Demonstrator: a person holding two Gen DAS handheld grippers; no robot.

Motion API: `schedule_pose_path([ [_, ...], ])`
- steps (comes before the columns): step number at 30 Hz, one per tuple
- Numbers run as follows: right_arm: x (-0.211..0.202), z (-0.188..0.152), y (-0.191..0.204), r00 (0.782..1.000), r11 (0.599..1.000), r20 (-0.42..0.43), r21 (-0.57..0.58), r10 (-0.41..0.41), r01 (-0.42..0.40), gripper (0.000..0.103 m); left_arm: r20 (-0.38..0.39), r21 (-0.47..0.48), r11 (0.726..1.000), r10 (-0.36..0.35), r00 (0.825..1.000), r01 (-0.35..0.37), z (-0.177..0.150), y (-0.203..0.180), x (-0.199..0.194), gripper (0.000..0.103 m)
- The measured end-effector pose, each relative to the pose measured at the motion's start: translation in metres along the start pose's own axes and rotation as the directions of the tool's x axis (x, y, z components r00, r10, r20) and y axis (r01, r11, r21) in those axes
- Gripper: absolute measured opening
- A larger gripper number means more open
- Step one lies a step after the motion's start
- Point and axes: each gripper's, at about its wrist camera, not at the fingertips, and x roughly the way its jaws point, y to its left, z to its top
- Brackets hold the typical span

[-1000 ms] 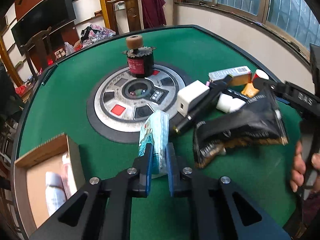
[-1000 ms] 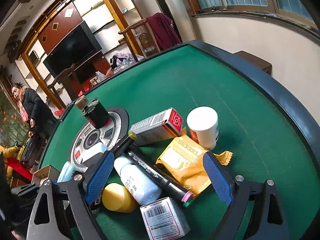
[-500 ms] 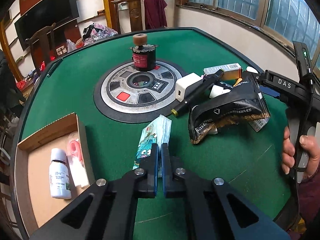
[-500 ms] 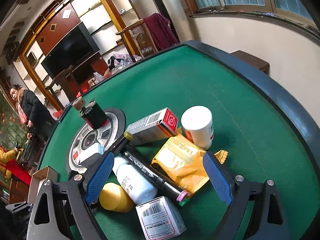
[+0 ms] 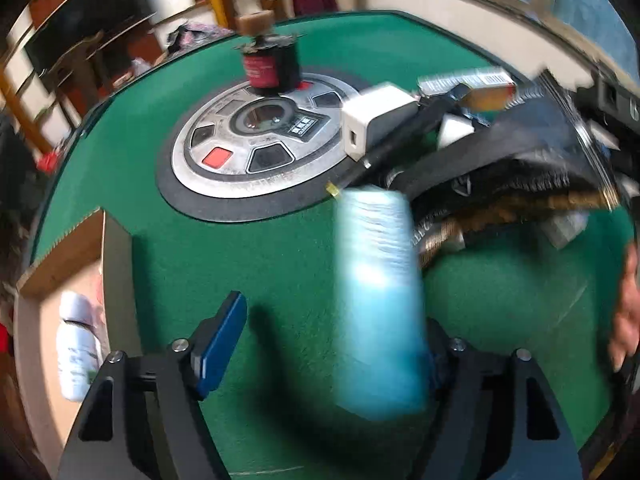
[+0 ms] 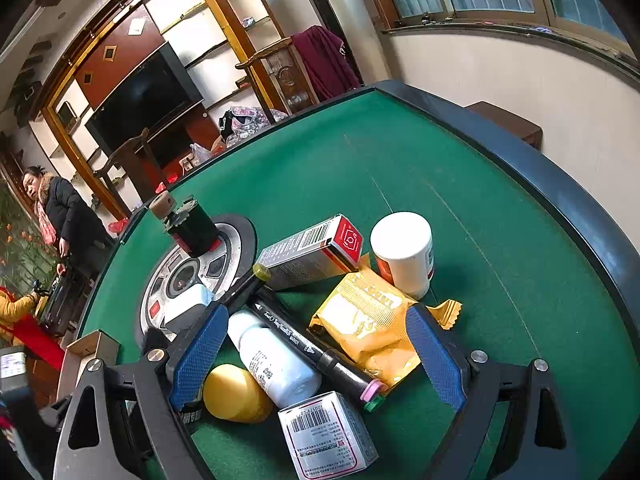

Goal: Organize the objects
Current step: 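Lift the tissue pack with the left gripper while the right gripper grasps the black snack bag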

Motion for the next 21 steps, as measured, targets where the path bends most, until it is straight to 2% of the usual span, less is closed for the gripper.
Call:
schedule_pose_path([
  [1,0.0,0.0,0.0,1.0,1.0,0.0,-0.001,-0.001,0.001,0.093,-0.001,-0.024,1.0,-0.014,1.0,0.014,0.0,0.002,-0.002,0.073],
  [3,0.0,0.0,0.0,1.0,1.0,0.003,-0.001,-0.005,0.005,0.093,0.022,-0.053,0.997,-0.062,0.998,0.063,-0.002,0.005,-0.009,0.046],
  [4,-0.001,0.0,0.0,1.0,1.0,0.006,0.0,-0.005,0.005,0.093,0.029,-0.05,0.997,-0.065,0.997,0.066,-0.003,0.005,-0.012,0.013],
  [9,-0.003,0.001,0.002,1.0,1.0,0.019,-0.009,-0.012,0.012,0.093,0.122,-0.081,0.99,-0.102,0.987,0.112,-0.014,0.009,-0.046,0.011],
  [13,-0.005,0.001,0.004,0.998,0.999,0.046,-0.028,-0.032,0.033,0.093,0.231,-0.116,0.981,-0.122,0.965,0.152,-0.034,0.019,-0.094,0.011],
  [19,-0.002,-0.001,0.007,0.995,0.994,0.055,-0.062,-0.083,0.086,0.093,0.367,-0.162,0.979,-0.054,0.929,0.121,-0.075,0.035,-0.148,0.011],
  [21,-0.007,0.001,0.008,0.988,0.989,0.091,-0.079,-0.121,0.129,0.093,0.373,-0.158,0.984,-0.014,0.928,0.079,-0.081,0.041,-0.151,0.011],
])
